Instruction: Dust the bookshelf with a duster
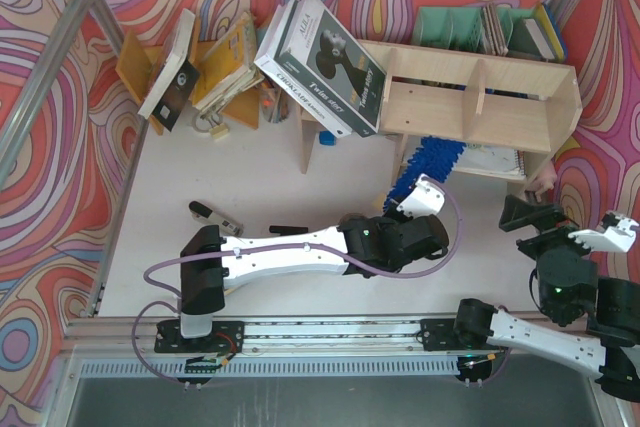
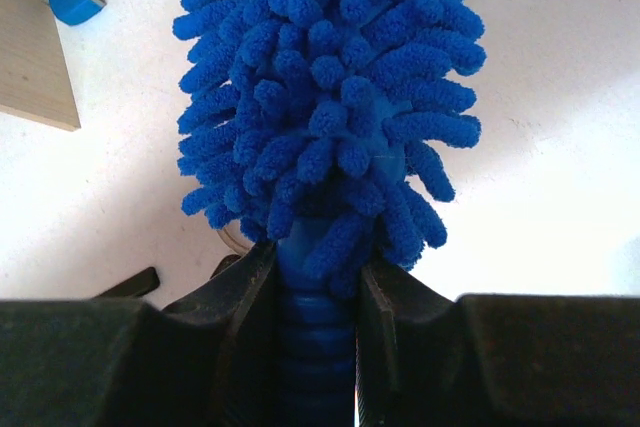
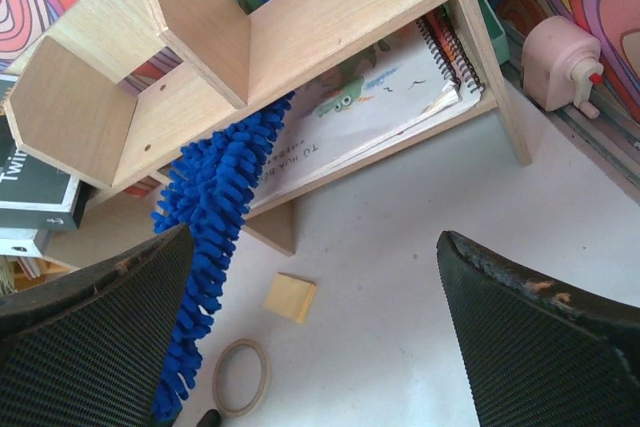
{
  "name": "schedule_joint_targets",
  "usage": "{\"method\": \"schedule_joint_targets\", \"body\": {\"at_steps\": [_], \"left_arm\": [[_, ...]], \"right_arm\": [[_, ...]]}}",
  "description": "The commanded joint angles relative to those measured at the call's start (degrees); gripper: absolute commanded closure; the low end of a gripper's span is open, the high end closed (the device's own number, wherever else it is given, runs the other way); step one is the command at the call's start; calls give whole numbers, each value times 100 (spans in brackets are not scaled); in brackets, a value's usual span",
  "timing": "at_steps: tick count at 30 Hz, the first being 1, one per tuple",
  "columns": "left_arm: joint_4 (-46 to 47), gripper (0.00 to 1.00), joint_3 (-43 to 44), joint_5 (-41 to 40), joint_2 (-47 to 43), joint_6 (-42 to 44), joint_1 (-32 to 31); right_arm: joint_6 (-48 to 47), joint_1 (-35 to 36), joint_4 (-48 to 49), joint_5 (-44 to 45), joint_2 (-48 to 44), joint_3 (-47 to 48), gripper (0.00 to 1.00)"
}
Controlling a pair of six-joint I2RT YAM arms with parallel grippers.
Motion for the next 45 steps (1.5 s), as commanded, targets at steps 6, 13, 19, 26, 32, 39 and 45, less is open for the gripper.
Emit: {"method": "schedule_joint_targets", "body": {"at_steps": [6, 13, 19, 26, 32, 39, 45], "left_arm": [[-192, 100, 355, -496, 110, -974, 65], [-462, 100, 520, -517, 148, -1320, 110], [-461, 100, 668, -258, 224, -1399, 230], [-341, 100, 1044, 171, 422, -1180, 243], [-243, 100, 1382, 528, 704, -844, 106], [-119, 100, 1978, 824, 1110, -182, -183], [138, 100, 1990, 1276, 1194, 188, -332]], "right_arm": [[-398, 57, 295, 242, 177, -58, 5], [-298, 57, 195, 236, 248, -53, 5], [-320, 57, 212, 276, 282, -79, 5], [-320, 62, 217, 296, 294, -86, 5], [-329, 57, 220, 308, 258, -95, 5], [-360, 57, 239, 315, 275, -106, 4], [-367, 57, 246, 314, 265, -112, 4]]}}
